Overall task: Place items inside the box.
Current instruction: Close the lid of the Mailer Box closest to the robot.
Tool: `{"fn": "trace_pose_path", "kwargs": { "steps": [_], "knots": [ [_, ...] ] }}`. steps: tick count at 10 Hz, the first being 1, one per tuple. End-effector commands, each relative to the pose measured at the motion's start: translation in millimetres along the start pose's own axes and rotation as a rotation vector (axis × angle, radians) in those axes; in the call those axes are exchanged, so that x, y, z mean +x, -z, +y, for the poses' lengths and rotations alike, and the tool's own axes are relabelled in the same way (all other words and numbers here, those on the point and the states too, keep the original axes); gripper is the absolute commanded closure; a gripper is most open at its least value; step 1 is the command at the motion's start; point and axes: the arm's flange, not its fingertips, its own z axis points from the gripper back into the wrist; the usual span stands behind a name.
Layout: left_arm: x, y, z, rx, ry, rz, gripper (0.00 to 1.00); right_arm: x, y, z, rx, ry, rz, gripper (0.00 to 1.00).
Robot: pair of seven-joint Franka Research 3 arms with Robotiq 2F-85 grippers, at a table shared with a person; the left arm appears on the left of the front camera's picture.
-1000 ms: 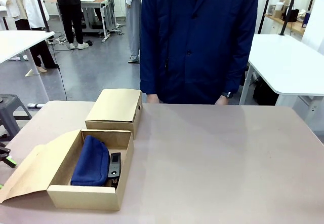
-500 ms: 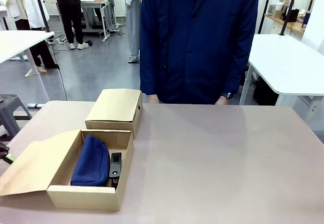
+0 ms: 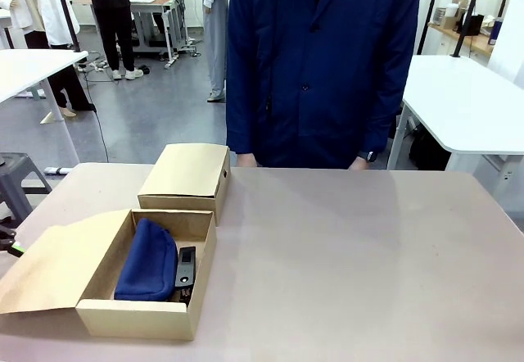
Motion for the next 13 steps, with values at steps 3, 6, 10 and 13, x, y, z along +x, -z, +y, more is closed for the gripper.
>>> {"fn": "trace_pose_path", "kwargs": {
  "steps": [3, 6, 10, 13],
  "knots": [
    [-24.8, 50.3, -8.3, -0.089, 0.123, -0.143, 0.0, -0.3, 1.4, 3.0, 0.023, -0.01, -0.003, 0.0],
    [-5.7, 47.0, -10.5, -0.056, 0.156, -0.302, 0.0, -0.3, 1.4, 3.0, 0.023, -0.01, -0.003, 0.0],
    [56.0, 31.8, -27.9, 0.062, 0.247, -0.535, 0.0, -0.3, 1.4, 3.0, 0.023, -0.01, -0.003, 0.0],
    [116.1, 51.2, -33.7, 0.036, 0.287, -0.604, 0.0, -0.3, 1.4, 3.0, 0.023, -0.01, -0.003, 0.0]
  ]
}}
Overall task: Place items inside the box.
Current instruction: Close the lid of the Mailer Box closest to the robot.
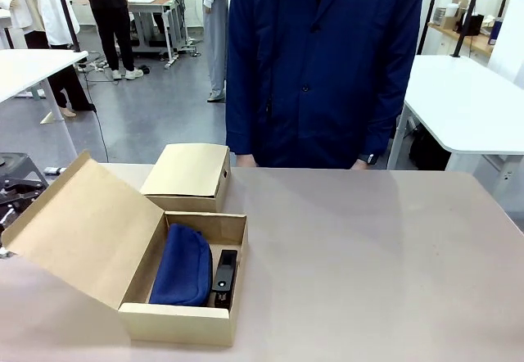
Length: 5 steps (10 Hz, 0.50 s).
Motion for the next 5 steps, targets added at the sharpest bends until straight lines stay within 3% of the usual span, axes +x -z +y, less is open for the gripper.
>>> {"fn": "trace_pose_path", "kwargs": {
  "steps": [1, 5],
  "knots": [
    [-27.6, 37.6, -7.5, -0.029, 0.045, -0.046, 0.0, -0.4, 1.3, 3.0, 0.024, -0.011, -0.003, 0.0],
    [-20.1, 131.8, -2.5, -0.023, -0.012, -0.008, 0.0, -0.4, 1.3, 3.0, 0.024, -0.011, -0.003, 0.0]
  ]
}}
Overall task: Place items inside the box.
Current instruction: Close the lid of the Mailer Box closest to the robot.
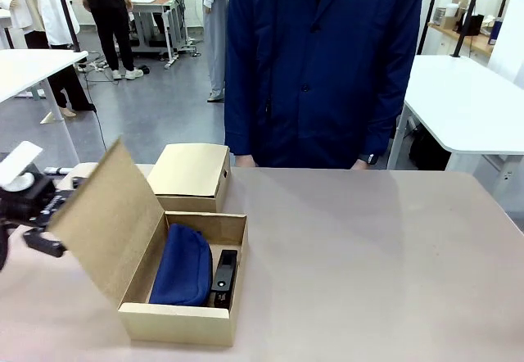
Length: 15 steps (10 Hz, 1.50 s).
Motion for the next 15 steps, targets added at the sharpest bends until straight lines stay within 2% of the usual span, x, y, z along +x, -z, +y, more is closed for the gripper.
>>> {"fn": "trace_pose_path", "kwargs": {
  "steps": [1, 3, 4, 5, 6, 12, 15],
  "knots": [
    [-9.9, 66.8, -48.8, 0.08, -0.021, 0.005, 0.0, -0.5, 1.1, 2.9, 0.025, -0.011, -0.004, 0.0],
    [-6.5, 85.4, -60.7, 0.143, -0.058, -0.076, 0.0, -0.5, 1.1, 2.9, 0.025, -0.011, -0.004, 0.0],
    [-8.6, 95.1, -70.8, 0.157, -0.078, -0.085, 0.0, -0.5, 1.1, 2.9, 0.025, -0.011, -0.004, 0.0],
    [-13.6, 106.7, -83.7, 0.154, -0.077, -0.097, 0.0, -0.5, 1.1, 2.9, 0.025, -0.011, -0.004, 0.0],
    [-16.6, 116.7, -100.0, 0.098, -0.075, -0.091, 0.0, -0.5, 1.1, 2.9, 0.025, -0.011, -0.004, 0.0],
    [-31.0, 124.1, -135.3, 0.005, 0.008, -0.005, 0.0, -0.5, 1.1, 2.9, 0.025, -0.011, -0.004, 0.0],
    [-60.5, 131.0, -153.6, -0.042, 0.038, 0.138, 0.0, -0.5, 1.1, 2.9, 0.025, -0.011, -0.004, 0.0]
  ]
}}
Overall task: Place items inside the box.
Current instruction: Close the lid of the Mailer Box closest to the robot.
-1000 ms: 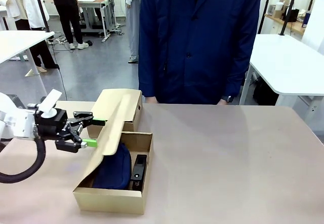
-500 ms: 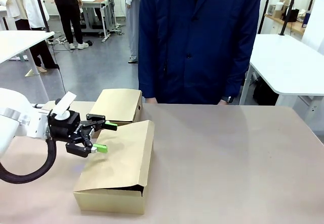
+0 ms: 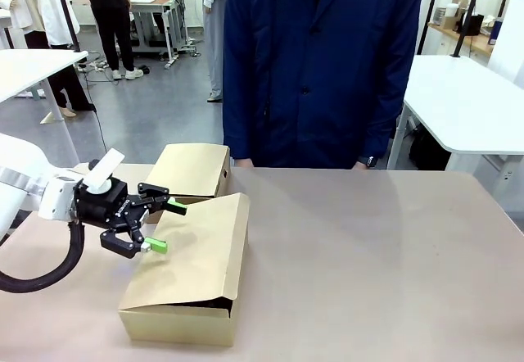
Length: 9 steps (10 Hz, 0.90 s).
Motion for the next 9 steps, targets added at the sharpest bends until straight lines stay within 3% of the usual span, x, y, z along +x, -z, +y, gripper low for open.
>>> {"fn": "trace_pose_path", "kwargs": {
  "steps": [1, 6, 7, 9],
  "knots": [
    [-57.8, 53.6, -187.5, -0.002, 0.063, 0.075, 0.0, -0.4, 1.3, 2.9, 0.026, -0.012, -0.002, 0.0],
    [-68.3, 54.6, -191.1, -0.019, 0.074, 0.141, 0.0, -0.4, 1.3, 2.9, 0.026, -0.012, -0.002, 0.0],
    [-63.6, 51.5, -190.6, -0.025, 0.058, 0.117, 0.0, -0.4, 1.3, 2.9, 0.026, -0.012, -0.002, 0.0],
    [-35.6, 17.3, -177.5, -0.052, -0.12, -0.03, 0.0, -0.4, 1.3, 2.9, 0.026, -0.012, -0.002, 0.0]
  ]
}}
